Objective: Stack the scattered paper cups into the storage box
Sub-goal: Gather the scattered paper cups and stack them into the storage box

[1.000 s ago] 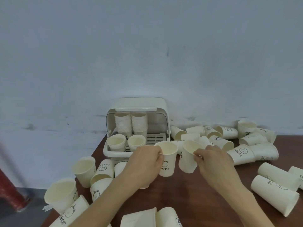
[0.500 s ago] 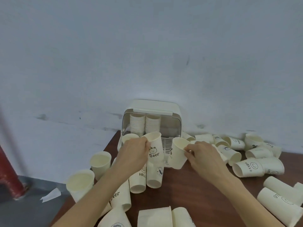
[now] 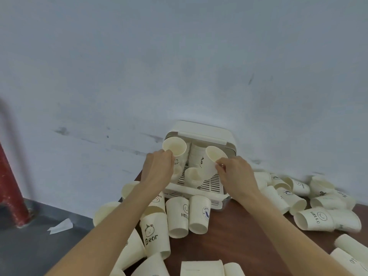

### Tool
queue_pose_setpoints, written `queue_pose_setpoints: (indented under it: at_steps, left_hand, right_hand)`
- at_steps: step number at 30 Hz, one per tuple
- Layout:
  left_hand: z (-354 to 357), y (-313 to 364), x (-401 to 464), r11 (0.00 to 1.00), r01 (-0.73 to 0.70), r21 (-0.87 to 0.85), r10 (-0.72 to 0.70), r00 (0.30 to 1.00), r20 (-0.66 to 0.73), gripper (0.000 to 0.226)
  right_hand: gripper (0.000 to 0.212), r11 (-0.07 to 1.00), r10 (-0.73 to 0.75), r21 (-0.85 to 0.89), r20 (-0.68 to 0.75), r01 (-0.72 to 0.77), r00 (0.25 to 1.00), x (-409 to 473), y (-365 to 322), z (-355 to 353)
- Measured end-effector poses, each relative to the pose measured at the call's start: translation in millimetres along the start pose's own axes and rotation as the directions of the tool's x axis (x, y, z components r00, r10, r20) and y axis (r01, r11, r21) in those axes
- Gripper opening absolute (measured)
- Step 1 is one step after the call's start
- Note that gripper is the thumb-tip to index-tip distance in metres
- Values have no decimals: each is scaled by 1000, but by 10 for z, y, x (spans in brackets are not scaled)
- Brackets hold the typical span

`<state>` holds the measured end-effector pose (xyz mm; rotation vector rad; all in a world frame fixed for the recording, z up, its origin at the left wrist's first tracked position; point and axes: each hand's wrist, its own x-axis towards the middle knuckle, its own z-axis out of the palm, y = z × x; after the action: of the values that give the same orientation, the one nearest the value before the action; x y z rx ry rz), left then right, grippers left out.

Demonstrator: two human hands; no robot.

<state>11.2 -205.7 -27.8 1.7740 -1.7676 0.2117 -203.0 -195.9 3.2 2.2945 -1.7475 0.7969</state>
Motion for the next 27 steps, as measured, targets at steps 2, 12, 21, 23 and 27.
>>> queue_pose_setpoints:
  at_steps: [2, 12, 21, 23, 27]
  left_hand:
    - [93, -39, 16, 999, 0, 47, -2, 999, 42, 26]
    - [432, -139, -14, 982, -36, 187, -3, 978, 206, 20]
    - [486, -77, -78, 965, -76, 250, -10, 946, 324, 25]
    - [475, -69, -90, 963, -79, 256, -10, 944, 330, 25]
    - [457, -50, -133, 965, -63, 254, -23, 947, 322, 27]
  right_hand:
    - [23, 1000, -14, 5, -10, 14, 1000, 34, -22, 53]
    - [22, 995, -95, -38, -40, 93, 995, 143, -82, 320]
    - [16, 964, -171, -194, 81, 183, 982, 165, -138, 562]
    - [15, 951, -179, -232, 133, 206, 975, 148, -147, 613]
    - [16, 940, -150, -270, 222, 209, 963, 101, -182, 685]
